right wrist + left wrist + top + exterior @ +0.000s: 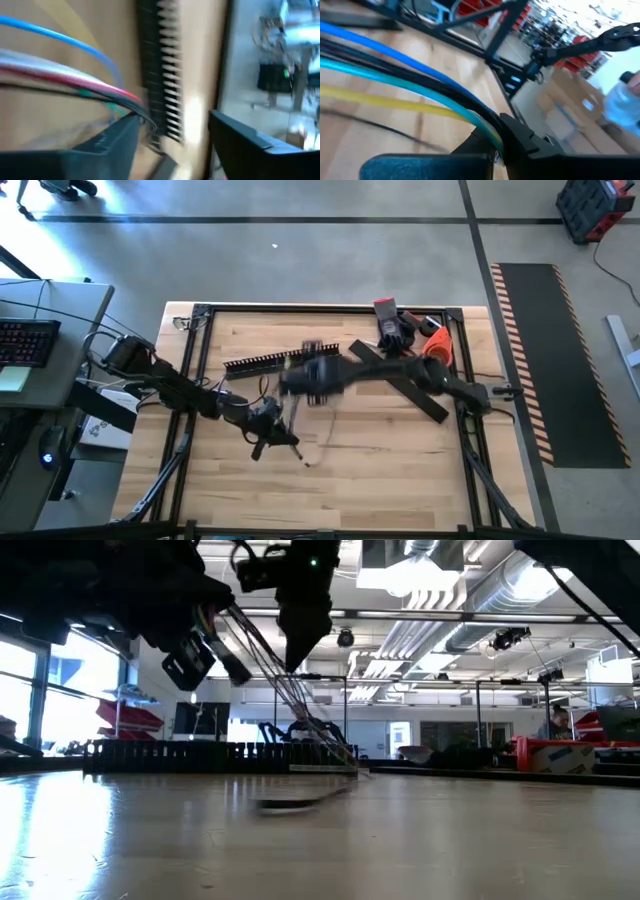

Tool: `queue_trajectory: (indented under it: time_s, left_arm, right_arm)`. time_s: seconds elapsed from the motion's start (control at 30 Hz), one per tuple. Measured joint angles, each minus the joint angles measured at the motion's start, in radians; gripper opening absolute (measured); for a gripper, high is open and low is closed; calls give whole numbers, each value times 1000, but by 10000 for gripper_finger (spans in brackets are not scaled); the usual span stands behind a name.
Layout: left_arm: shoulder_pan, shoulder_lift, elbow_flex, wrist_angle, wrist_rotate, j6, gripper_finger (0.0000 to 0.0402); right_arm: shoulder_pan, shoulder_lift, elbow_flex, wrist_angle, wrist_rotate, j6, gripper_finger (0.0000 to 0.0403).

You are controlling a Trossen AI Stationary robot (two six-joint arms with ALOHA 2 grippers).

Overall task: Ziptie cables
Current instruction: Wrap the colored cables together using a zip tie

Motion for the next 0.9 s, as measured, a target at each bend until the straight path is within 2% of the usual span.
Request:
queue_trajectory:
  time_s: [0.07, 0.17, 0.3, 0.37, 0.53, 0.67, 0.77, 0.9]
  left_arm:
    - [-1, -18, -19, 41, -47, 15, 1]
    - [0, -28, -65, 139, -147, 51, 0]
    - [-2, -30, -122, 322, -222, 127, 0]
    - [-4, -29, -137, 361, -230, 165, 0]
    - [-11, -30, -139, 412, -237, 236, 0]
    - [-23, -29, -139, 417, -249, 263, 0]
    - [-39, -29, -139, 417, -259, 283, 0]
    - [-55, -29, -139, 420, -277, 323, 0]
  right_arm:
    - [-32, -45, -20, 5, 12, 20, 256]
    - [-15, -135, -41, -15, 5, 82, 269]
    - [83, -239, -44, -40, -10, 157, 266]
    - [153, -266, -44, -32, -19, 181, 264]
    - [306, -238, -46, -23, -44, 264, 261]
    - [378, -169, -47, -43, -41, 368, 261]
    - [412, -122, -48, -45, -14, 462, 261]
    - [447, -63, -48, -21, 71, 561, 261]
